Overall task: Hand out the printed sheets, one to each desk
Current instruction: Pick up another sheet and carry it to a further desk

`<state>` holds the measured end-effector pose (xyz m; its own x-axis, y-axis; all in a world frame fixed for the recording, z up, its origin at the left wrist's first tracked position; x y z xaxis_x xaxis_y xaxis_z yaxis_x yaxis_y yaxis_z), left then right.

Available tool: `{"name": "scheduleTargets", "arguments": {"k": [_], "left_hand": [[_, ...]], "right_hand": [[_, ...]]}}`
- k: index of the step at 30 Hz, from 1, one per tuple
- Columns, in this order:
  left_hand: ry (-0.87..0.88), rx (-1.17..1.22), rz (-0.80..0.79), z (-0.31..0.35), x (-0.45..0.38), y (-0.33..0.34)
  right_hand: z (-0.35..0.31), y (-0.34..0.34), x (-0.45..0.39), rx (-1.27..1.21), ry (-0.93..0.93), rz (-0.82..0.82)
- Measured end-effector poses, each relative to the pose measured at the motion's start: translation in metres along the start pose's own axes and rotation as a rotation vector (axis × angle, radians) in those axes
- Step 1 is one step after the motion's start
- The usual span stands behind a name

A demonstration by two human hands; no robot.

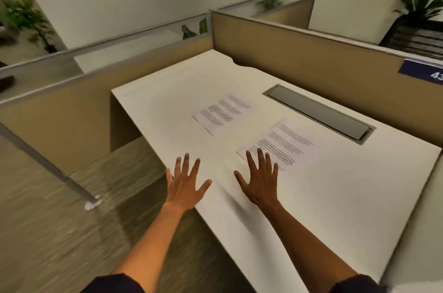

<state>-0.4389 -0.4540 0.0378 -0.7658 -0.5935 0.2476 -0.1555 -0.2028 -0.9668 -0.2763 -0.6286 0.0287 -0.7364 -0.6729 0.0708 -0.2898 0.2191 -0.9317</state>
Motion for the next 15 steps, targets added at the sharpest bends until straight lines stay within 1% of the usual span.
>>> {"name": "scheduleTargets", "arguments": {"k": [6, 10, 15], "left_hand": [[0.082, 0.014, -0.026, -0.014, -0.108, -0.022], [0.146, 0.016, -0.026, -0.024, -0.175, -0.033], [0.27, 0.039, -0.084, -0.037, -0.275, -0.048]], "right_hand": [[-0.01, 0.007, -0.082, -0.053, 0.07, 0.017], [-0.012, 0.021, -0.126, -0.057, 0.148, 0.023], [-0.024, 0.04, -0.188, -0.05, 0.31, 0.038]]}}
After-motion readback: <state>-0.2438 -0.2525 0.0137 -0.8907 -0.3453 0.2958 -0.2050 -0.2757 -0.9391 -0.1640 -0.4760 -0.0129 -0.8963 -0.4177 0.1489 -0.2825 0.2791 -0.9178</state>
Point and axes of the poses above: each hand's wrist, its own x-axis away from the middle knuckle, its own y-axis out of the palm, z = x × y, the point moved 10 cm from there along -x, towards the middle knuckle, and after that the axes turned 11 degrees about -z, right-handed, at the moved point
